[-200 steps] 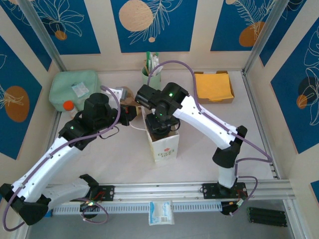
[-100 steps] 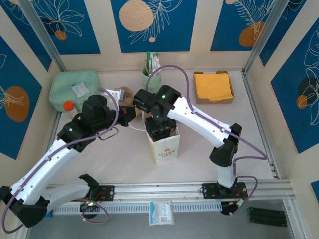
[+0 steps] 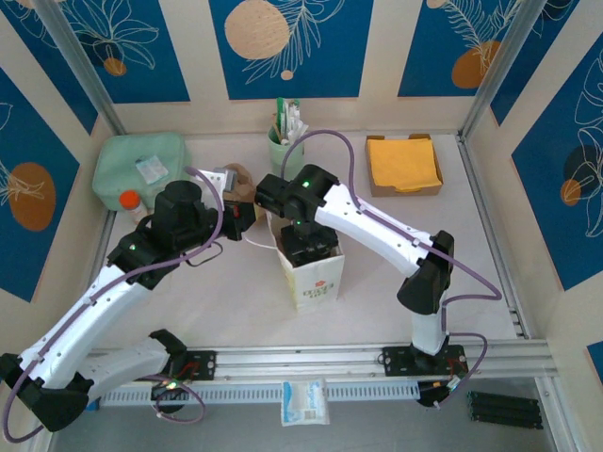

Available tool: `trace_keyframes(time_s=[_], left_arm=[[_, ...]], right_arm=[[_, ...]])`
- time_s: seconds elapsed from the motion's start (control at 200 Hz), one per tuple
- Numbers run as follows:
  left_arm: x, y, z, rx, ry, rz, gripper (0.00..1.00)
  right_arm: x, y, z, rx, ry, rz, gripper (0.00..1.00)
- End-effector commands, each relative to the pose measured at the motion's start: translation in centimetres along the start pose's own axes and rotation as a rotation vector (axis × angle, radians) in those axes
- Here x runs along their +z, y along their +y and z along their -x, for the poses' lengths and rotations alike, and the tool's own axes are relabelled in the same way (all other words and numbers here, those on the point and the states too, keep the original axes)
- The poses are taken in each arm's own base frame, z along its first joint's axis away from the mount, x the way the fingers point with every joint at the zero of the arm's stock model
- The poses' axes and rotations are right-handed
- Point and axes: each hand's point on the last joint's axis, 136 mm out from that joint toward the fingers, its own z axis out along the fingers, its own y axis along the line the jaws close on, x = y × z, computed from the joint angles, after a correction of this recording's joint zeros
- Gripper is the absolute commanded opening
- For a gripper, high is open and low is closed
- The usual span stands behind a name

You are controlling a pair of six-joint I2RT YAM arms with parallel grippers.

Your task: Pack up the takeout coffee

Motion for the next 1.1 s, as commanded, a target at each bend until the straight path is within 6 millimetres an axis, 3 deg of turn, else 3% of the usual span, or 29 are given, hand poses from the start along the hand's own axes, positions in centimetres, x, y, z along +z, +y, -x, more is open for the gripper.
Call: trace_keyframes(time_s=[0.0,1.095], left_arm=[[-0.3,0.3,0.4,-0.007,-0.023,0.009,0.0],[0.0,0.4,0.3,-0.019,-0.018,0.013,0.0]], right_arm=[[-0.8,-1.1,-1.7,0.024,0.038,-0.004,0.66],[0.3,-0.7,-0.8,0.06,-0.007,0.046,0.65]])
